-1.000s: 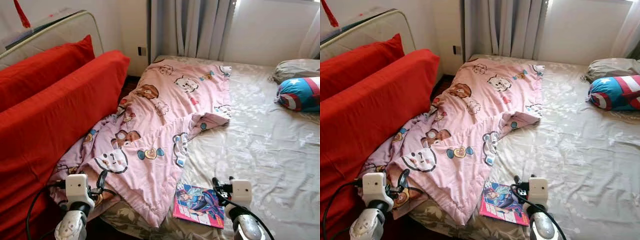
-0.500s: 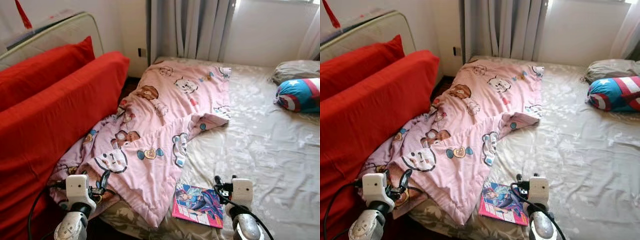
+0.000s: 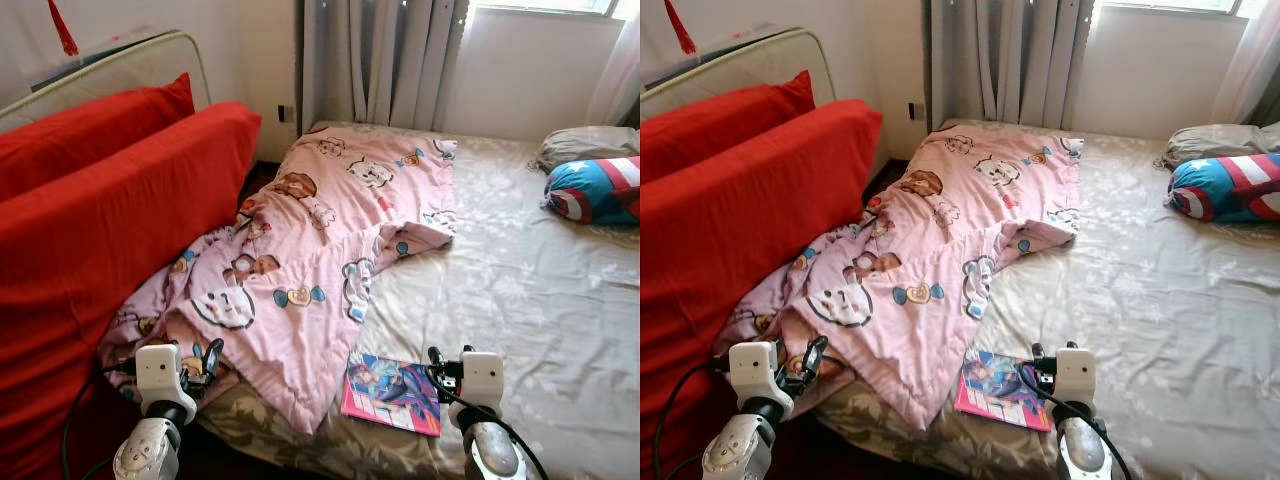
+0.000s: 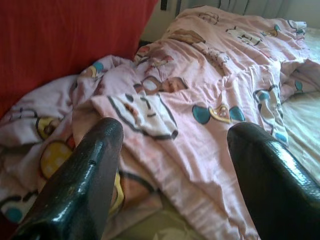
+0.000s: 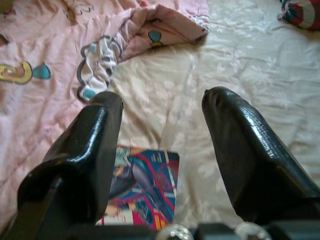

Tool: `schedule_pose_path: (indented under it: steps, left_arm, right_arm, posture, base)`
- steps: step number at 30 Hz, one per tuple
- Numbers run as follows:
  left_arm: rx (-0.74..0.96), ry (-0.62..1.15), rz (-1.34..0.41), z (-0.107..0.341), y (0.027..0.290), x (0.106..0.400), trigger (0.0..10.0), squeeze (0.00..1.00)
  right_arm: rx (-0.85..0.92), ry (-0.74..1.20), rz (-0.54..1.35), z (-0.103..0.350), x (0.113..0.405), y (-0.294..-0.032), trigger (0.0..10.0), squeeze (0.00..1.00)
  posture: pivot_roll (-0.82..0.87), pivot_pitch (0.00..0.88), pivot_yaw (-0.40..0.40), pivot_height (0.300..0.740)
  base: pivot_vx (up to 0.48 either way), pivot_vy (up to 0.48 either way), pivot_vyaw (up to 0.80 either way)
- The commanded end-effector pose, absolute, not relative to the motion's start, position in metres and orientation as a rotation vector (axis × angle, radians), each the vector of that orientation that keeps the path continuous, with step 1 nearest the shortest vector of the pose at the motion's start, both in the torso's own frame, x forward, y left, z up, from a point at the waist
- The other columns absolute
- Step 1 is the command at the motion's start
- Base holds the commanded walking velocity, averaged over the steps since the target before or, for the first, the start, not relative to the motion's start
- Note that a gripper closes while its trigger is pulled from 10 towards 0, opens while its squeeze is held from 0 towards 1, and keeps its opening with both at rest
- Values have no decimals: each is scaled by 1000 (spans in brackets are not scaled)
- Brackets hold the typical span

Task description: Clean up the room

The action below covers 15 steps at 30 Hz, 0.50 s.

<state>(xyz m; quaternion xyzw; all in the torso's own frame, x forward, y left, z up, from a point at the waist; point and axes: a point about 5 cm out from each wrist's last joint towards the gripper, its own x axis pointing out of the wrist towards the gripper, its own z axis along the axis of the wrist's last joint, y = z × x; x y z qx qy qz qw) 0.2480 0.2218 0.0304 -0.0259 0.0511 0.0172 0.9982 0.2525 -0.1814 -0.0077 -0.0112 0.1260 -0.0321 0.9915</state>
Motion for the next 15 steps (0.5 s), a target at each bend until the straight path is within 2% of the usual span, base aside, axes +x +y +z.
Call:
schedule_pose_path:
  steps: [1, 15]
  left_arm:
    - [-71, 86, 36, 36, 220, 253, 10000, 0]
    - [-65, 103, 31, 39, 220, 254, 10000, 0]
  right_arm:
    - [-10, 260, -66, -7, 257, -178, 10000, 0]
    - [16, 279, -28, -9, 258, -167, 10000, 0]
  posture:
    - [-32, 9, -22, 660]
    - [-21, 34, -14, 650]
  base:
    - [0, 0, 0]
    - [0, 0, 0]
